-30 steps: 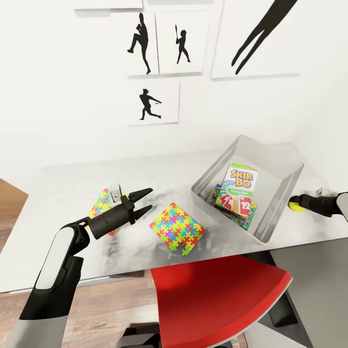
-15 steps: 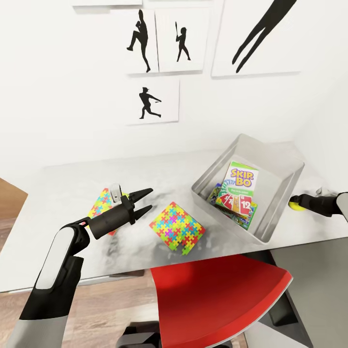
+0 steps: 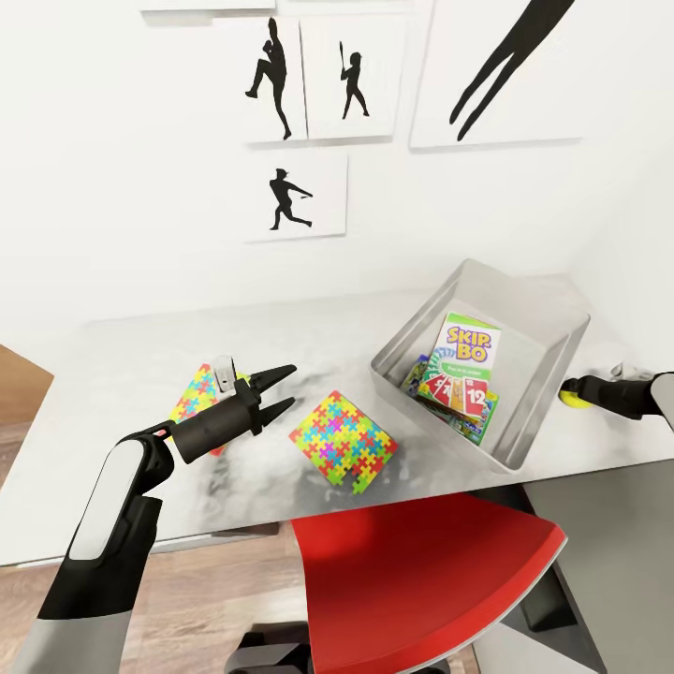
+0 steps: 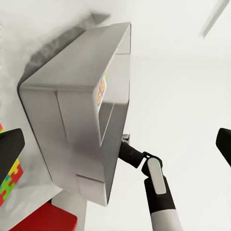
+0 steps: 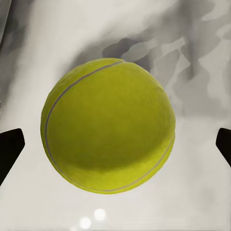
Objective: Put all the toys in the child's room - the three board games (two on the bed and one on the table), the two jigsaw puzzles on the table, and the tennis ball on the table - inside the toy box on the table in the child's room.
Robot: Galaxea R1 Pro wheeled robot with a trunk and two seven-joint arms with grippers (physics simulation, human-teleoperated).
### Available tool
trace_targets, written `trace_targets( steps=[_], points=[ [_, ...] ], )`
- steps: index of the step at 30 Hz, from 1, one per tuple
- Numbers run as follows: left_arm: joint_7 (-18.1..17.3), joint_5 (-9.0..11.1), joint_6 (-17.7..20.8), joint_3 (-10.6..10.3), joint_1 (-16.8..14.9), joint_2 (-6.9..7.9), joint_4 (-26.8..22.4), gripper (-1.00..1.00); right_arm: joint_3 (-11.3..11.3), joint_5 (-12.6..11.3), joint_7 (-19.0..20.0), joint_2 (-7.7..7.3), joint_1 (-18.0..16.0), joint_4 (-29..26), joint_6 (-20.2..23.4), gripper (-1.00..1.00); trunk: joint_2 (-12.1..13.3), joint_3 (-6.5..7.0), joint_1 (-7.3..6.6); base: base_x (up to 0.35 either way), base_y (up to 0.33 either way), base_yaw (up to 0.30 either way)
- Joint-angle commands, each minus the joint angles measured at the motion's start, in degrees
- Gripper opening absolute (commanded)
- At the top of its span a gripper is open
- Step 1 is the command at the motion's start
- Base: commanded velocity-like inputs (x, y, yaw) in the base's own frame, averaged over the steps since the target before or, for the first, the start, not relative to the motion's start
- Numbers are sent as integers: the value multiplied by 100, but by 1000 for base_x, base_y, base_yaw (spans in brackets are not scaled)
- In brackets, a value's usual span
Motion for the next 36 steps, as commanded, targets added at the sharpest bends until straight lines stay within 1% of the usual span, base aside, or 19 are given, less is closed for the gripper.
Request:
trace_targets(
  steps=[1,36],
  points=[
    [59,60,21,5,-4,-1,-4,100,-4,14,18,-1,-4,-2,25,100,-9,-8,3,0,0,0],
    [61,60,22,2,-9,-6,-4,100,26,21,19,12,-9,-6,-3,100,-9,-8,3,0,0,0]
  ],
)
